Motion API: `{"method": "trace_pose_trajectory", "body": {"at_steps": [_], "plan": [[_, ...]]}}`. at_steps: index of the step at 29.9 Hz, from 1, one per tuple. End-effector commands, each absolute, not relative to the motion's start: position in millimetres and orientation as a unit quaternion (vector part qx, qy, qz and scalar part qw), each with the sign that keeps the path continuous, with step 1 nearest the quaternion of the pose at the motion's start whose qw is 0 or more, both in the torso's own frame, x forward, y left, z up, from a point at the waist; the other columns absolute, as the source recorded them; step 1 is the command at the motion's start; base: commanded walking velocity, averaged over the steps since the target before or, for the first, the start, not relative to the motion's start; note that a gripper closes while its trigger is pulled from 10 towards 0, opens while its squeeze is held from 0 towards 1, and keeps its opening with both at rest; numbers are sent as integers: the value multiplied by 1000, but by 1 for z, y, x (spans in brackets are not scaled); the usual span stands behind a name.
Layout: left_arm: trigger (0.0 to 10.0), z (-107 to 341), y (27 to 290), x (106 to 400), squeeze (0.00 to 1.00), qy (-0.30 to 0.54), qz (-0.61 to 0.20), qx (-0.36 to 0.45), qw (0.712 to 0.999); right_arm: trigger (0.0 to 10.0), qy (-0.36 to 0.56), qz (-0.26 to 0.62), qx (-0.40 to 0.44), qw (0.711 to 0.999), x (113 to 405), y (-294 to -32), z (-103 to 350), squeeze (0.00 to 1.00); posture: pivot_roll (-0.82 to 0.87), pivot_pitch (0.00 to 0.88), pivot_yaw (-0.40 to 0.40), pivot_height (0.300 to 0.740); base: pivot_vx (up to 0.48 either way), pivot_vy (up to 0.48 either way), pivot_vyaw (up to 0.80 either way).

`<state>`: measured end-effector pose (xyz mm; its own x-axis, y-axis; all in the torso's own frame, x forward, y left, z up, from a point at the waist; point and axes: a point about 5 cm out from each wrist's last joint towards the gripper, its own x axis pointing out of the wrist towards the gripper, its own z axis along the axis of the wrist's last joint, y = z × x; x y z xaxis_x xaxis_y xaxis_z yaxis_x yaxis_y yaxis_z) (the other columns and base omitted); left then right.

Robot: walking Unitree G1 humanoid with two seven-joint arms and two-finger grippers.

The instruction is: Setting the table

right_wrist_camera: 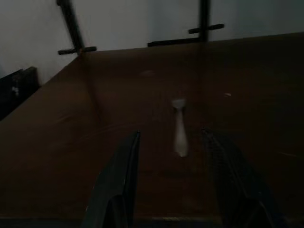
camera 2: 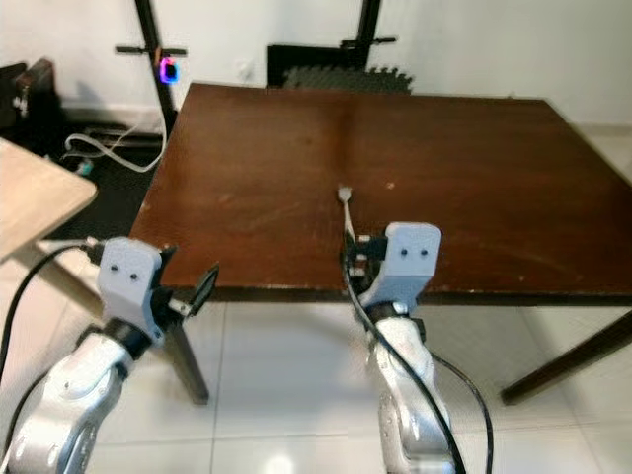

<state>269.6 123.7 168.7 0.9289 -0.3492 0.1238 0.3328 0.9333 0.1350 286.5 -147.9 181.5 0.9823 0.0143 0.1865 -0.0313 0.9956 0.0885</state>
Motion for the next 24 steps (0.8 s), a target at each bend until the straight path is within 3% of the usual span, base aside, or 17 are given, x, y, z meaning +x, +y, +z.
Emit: {"method": "trace_pose_trajectory", "body": {"at_steps": [1, 24], "plan": [[10000, 164, 124, 269, 0, -64, -174, 57, 981, 10000, -85, 6, 44, 995, 286, -149, 177, 0, -23, 38, 36, 740, -247, 0, 0], [10000, 164, 124, 270, 0, -63, -173, 58, 981, 10000, -84, 8, 42, 996, 286, -149, 176, 0, -24, 35, 34, 740, -237, 0, 0]]}}
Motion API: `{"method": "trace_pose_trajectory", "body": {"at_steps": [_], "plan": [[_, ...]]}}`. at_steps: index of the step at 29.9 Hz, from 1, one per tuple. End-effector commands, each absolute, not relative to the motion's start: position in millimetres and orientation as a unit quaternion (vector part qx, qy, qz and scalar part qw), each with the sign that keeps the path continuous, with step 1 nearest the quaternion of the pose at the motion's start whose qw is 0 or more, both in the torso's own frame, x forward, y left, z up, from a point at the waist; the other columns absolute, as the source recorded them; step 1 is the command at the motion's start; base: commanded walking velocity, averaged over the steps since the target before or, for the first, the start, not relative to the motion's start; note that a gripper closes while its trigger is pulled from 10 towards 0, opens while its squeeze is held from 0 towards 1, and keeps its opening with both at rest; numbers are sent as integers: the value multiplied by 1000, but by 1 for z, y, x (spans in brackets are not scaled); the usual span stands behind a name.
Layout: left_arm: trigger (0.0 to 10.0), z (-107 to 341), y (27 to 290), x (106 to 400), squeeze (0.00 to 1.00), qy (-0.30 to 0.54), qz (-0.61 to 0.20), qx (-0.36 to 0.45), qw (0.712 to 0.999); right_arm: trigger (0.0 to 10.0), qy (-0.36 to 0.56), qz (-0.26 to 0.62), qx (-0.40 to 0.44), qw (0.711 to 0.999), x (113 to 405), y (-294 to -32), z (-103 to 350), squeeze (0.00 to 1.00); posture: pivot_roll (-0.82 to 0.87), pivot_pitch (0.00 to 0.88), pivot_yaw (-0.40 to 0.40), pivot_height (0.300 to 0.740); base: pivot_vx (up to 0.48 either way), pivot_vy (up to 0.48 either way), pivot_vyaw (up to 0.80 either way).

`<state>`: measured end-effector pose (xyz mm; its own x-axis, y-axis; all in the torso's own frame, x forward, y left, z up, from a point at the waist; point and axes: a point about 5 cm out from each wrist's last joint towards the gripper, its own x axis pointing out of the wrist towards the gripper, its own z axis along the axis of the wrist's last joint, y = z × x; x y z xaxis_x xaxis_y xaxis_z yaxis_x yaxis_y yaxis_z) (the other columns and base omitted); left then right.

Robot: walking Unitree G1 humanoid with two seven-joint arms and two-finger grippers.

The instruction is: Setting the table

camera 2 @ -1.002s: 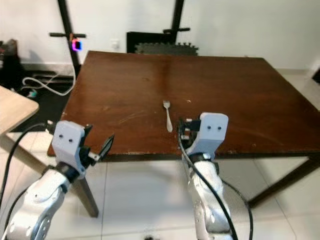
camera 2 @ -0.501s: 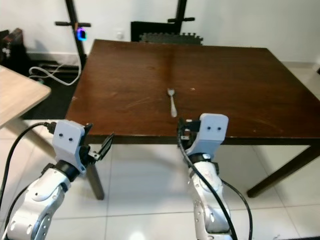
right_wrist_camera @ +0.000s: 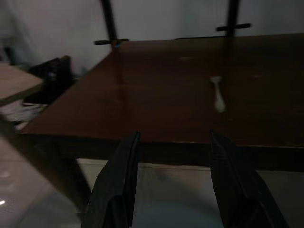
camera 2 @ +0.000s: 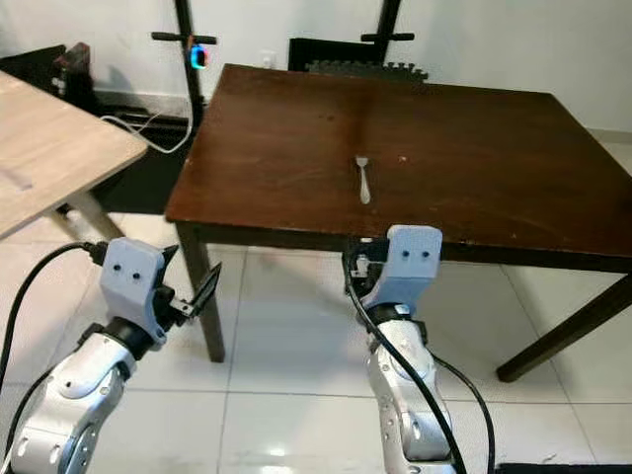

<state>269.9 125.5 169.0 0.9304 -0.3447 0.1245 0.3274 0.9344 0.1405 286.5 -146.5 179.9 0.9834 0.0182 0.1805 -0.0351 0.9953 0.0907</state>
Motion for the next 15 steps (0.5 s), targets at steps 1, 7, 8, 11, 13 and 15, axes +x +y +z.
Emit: {"method": "trace_pose_trajectory", "body": {"at_steps": [1, 7, 8, 11, 13, 15], "plan": [[10000, 164, 124, 270, 0, -63, -173, 58, 981, 10000, -84, 8, 42, 996, 286, -149, 176, 0, -24, 35, 34, 740, 0, 0, 0], [10000, 163, 125, 270, 0, -60, -168, 56, 982, 10000, -84, 9, 42, 996, 285, -149, 176, 0, -25, 35, 34, 740, 0, 0, 0], [10000, 163, 125, 270, 0, -60, -168, 56, 982, 10000, -84, 9, 42, 996, 285, -149, 176, 0, -25, 36, 35, 740, 0, 0, 0], [10000, 163, 125, 270, 0, -60, -167, 55, 983, 10000, -85, 8, 43, 995, 285, -149, 177, 0, -25, 36, 35, 740, 0, 0, 0], [10000, 163, 125, 270, 0, -60, -167, 55, 983, 10000, -85, 9, 43, 995, 286, -149, 177, 0, -25, 36, 35, 740, 0, 0, 0], [10000, 163, 124, 270, 0, -59, -166, 55, 983, 10000, -85, 10, 45, 995, 286, -149, 177, 0, -25, 39, 35, 740, 0, 0, 0]]}}
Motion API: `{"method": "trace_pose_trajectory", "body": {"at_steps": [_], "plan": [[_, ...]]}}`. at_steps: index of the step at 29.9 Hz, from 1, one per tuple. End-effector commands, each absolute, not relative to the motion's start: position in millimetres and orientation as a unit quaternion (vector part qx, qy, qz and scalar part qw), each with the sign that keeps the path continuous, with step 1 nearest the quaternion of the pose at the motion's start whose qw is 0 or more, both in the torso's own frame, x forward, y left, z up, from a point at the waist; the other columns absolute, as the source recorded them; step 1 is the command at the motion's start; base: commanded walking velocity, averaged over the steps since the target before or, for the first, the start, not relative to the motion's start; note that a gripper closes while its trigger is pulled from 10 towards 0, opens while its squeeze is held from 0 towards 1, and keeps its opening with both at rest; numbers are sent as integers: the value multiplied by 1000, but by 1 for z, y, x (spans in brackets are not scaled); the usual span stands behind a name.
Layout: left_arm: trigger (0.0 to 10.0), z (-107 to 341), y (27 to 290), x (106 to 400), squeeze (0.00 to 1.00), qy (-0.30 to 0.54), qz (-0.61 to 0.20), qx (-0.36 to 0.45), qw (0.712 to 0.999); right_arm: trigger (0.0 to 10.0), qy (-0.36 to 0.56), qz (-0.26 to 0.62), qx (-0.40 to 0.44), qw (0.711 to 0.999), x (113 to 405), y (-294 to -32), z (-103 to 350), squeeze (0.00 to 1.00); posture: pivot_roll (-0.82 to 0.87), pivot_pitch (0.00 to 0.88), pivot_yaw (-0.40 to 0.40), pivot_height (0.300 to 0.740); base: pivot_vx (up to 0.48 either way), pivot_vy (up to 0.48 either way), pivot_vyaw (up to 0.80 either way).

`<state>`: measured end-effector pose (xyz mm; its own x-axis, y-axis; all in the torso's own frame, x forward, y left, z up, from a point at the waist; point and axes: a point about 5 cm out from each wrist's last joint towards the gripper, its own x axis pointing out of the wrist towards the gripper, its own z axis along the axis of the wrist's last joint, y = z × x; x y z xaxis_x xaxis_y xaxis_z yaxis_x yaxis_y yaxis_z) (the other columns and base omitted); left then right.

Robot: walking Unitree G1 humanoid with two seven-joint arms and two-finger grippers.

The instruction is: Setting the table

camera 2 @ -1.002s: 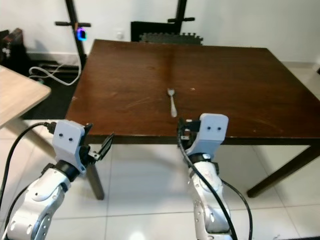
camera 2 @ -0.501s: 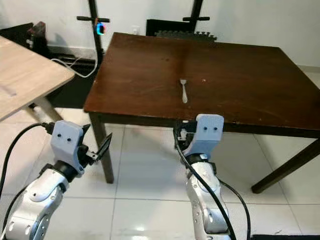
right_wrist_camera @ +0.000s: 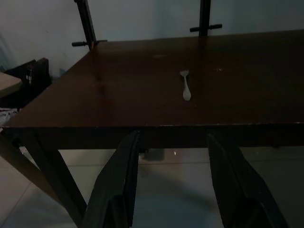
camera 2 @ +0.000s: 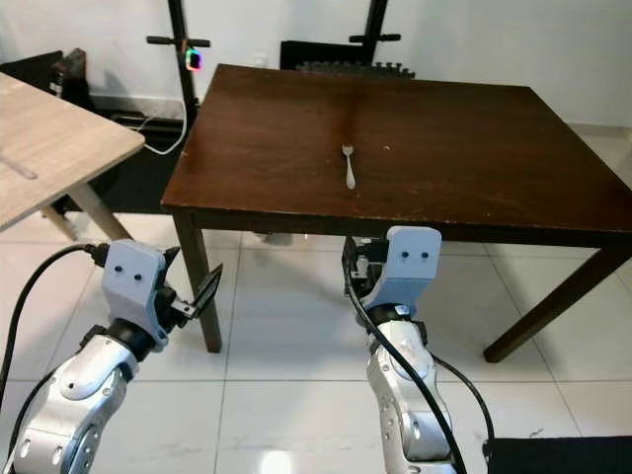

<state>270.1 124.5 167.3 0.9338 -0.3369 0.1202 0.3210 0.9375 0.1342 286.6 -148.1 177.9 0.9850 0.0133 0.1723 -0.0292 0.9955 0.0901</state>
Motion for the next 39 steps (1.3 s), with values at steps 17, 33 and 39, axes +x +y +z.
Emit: {"method": "trace_pose_trajectory", "body": {"at_steps": [17, 33, 39], "plan": [[10000, 161, 126, 269, 0, -54, -157, 57, 984, 10000, -77, 13, 45, 996, 286, -148, 176, 0, -20, 47, 33, 740, 0, 0, 635], [10000, 160, 128, 271, 0, -49, -148, 57, 986, 10000, -81, 14, 52, 995, 286, -148, 177, 0, -19, 46, 35, 740, 0, 0, 794], [10000, 160, 129, 272, 0, -48, -144, 58, 987, 10000, -81, 14, 54, 995, 287, -148, 176, 0, -18, 44, 36, 740, 0, 0, 794]]}}
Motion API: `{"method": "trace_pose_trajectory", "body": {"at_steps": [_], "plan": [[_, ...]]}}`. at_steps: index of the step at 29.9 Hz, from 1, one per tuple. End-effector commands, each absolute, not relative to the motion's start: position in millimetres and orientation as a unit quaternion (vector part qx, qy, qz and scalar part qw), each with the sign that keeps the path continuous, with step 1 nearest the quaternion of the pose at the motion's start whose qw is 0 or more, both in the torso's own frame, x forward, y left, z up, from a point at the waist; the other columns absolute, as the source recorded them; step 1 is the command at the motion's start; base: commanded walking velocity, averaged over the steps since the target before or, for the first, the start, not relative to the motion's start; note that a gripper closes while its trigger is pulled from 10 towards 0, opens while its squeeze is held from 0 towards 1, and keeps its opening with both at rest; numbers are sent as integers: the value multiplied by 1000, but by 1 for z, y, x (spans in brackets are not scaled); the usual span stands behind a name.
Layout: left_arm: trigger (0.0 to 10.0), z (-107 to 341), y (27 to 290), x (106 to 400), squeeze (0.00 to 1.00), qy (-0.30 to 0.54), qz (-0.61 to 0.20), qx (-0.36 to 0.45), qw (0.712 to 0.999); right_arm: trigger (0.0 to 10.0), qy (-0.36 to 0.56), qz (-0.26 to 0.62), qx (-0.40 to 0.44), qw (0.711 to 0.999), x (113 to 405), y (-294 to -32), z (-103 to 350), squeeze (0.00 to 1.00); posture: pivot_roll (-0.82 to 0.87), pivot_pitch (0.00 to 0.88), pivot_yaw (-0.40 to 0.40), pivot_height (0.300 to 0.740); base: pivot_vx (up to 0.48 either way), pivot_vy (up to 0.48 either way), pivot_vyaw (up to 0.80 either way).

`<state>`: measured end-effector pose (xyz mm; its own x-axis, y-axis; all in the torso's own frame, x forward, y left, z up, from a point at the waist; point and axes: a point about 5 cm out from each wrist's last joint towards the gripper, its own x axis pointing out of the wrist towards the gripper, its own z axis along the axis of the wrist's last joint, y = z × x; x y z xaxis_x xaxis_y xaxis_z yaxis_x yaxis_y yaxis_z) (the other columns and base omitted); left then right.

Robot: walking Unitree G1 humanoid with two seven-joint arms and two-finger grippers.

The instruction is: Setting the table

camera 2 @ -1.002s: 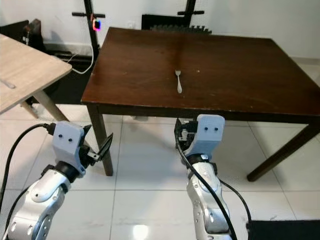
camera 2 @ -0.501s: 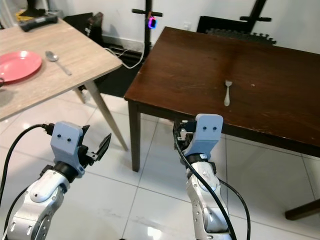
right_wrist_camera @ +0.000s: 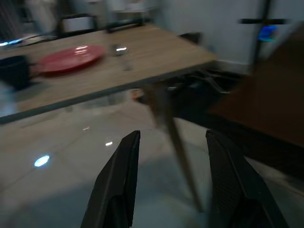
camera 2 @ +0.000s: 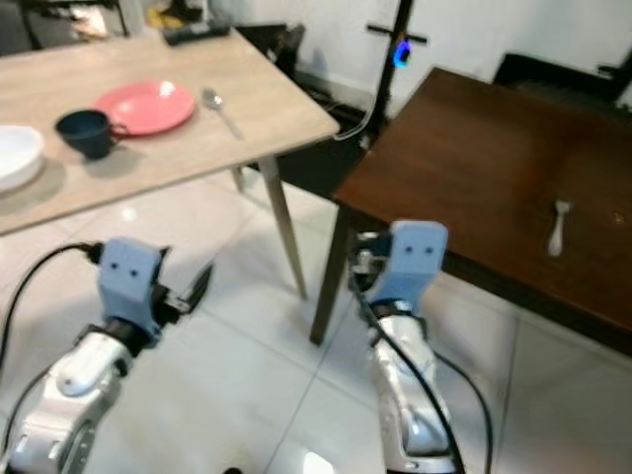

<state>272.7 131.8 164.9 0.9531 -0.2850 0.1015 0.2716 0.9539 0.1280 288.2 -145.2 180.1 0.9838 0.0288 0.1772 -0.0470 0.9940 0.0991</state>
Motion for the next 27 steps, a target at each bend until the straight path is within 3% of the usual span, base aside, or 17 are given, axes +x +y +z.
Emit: {"method": "trace_pose_trajectory", "body": {"at_steps": [1, 8, 27], "plan": [[10000, 160, 129, 272, 0, -48, -144, 58, 987, 10000, -81, 14, 54, 995, 287, -148, 176, 0, -18, 44, 36, 740, 0, 0, 794], [10000, 161, 132, 275, 0, -49, -125, 65, 989, 10000, -80, 9, 55, 995, 287, -148, 176, 0, -17, 42, 37, 740, 0, 0, 785], [10000, 160, 140, 279, 0, -50, -95, 70, 992, 10000, -82, 15, 63, 995, 286, -147, 176, 0, -19, 42, 38, 740, 247, 0, 0]]}}
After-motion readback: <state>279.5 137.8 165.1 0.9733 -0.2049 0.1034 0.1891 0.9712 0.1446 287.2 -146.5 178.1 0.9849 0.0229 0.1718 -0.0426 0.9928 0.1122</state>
